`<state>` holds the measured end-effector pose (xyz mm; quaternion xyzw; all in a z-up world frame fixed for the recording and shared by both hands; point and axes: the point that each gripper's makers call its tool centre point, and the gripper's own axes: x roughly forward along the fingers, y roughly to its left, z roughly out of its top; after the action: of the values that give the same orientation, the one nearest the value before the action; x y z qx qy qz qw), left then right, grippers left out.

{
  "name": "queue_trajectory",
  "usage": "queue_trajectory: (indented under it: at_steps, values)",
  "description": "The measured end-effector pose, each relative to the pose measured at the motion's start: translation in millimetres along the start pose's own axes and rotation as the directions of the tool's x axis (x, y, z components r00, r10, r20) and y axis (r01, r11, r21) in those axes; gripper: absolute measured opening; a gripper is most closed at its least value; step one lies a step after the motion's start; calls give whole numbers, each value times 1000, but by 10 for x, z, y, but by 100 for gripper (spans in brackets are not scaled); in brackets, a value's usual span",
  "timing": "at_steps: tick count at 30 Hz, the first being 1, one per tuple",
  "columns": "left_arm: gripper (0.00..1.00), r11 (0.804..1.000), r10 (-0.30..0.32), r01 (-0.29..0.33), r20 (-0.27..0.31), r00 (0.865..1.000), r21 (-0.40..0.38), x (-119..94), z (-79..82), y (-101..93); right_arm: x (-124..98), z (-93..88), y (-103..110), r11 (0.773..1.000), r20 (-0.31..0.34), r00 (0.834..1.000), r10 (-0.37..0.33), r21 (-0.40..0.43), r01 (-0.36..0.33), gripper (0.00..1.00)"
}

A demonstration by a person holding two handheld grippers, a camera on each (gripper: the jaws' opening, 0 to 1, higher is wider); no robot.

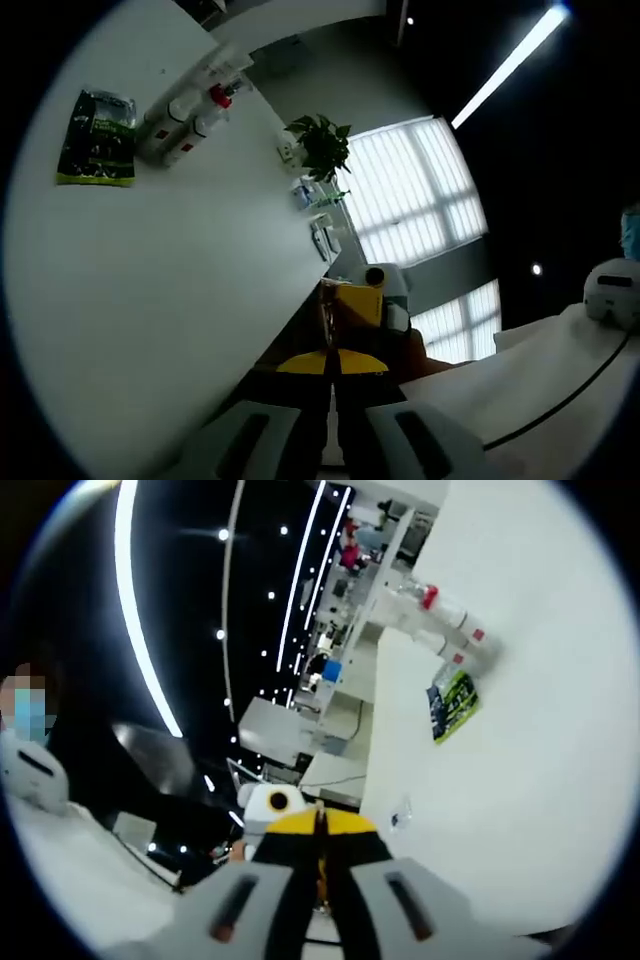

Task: Arrange the skincare products in the storage area until every visible bottle or jar stands upright without overlapping.

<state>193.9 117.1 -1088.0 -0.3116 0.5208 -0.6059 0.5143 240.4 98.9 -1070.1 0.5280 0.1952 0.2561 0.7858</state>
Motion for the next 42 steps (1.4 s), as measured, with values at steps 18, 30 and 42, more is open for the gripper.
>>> queue_trajectory:
  at_steps: [18, 30, 42]
  values:
    - [1, 996, -40, 46, 77, 996, -74, -11, 64, -22, 16, -96, -4, 999, -31, 999, 17, 30, -16, 0]
    - [0, 995, -41, 53, 131, 991, -85, -15, 140, -27, 6, -71, -27, 999, -15, 1000, 11, 44, -10, 5]
    - [1, 993, -41, 50, 80, 996, -111, -6, 8, -18, -105, 0, -104, 999, 31, 999, -10, 49, 9, 0]
